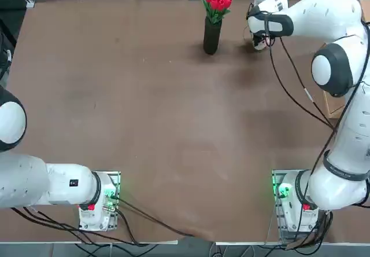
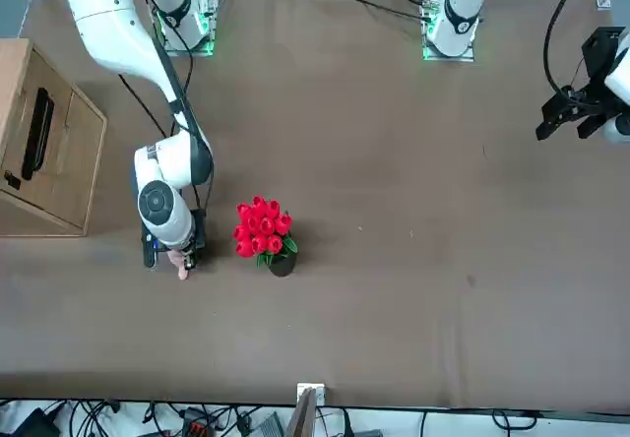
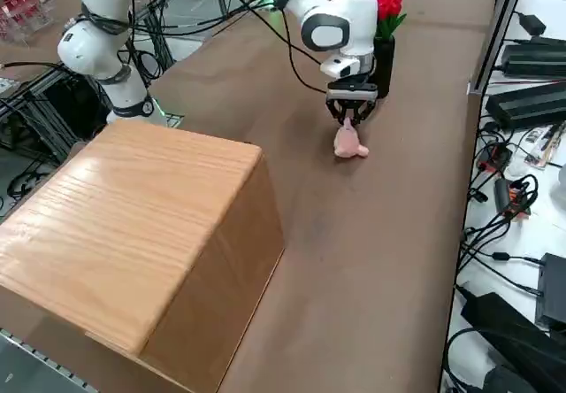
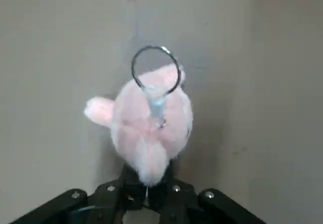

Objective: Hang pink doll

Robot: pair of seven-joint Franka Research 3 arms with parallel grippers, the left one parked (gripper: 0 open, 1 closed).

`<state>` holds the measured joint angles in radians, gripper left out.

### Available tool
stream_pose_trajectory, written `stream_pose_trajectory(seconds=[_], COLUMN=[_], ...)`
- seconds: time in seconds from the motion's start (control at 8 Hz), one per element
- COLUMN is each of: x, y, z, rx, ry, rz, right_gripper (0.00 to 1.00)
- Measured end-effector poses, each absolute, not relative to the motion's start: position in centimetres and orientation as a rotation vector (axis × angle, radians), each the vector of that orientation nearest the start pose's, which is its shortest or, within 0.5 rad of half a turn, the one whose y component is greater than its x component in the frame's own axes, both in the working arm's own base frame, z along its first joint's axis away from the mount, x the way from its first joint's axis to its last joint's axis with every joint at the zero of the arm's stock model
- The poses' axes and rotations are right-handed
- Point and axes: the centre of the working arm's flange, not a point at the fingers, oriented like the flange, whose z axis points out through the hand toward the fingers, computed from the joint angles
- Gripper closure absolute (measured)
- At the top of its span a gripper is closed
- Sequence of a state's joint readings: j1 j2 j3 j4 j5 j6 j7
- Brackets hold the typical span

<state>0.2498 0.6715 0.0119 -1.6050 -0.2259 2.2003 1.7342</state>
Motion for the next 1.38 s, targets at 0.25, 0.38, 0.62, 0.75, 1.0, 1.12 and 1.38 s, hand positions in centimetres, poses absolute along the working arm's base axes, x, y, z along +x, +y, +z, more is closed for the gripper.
stream_pose_trajectory(seconds=[0.25, 0.38, 0.62, 0.75, 1.0, 1.12, 1.38], x=[66.5, 67.1, 67.3, 66.4, 64.0, 63.2, 62.7], y=[14.8, 12.0, 4.8, 2.3, -0.9, -2.1, -3.4], z=[25.4, 28.2, 36.3, 40.9, 48.4, 50.1, 49.3], rx=[-2.599, -2.544, -2.405, -2.349, -2.322, -2.329, -2.355], ry=[2.157, 2.237, 2.398, 2.450, 2.449, 2.437, 2.442], rz=[-0.153, -0.198, -0.281, -0.294, -0.302, -0.297, -0.261], right_gripper=[0.94, 0.94, 0.94, 0.95, 0.95, 0.95, 0.95])
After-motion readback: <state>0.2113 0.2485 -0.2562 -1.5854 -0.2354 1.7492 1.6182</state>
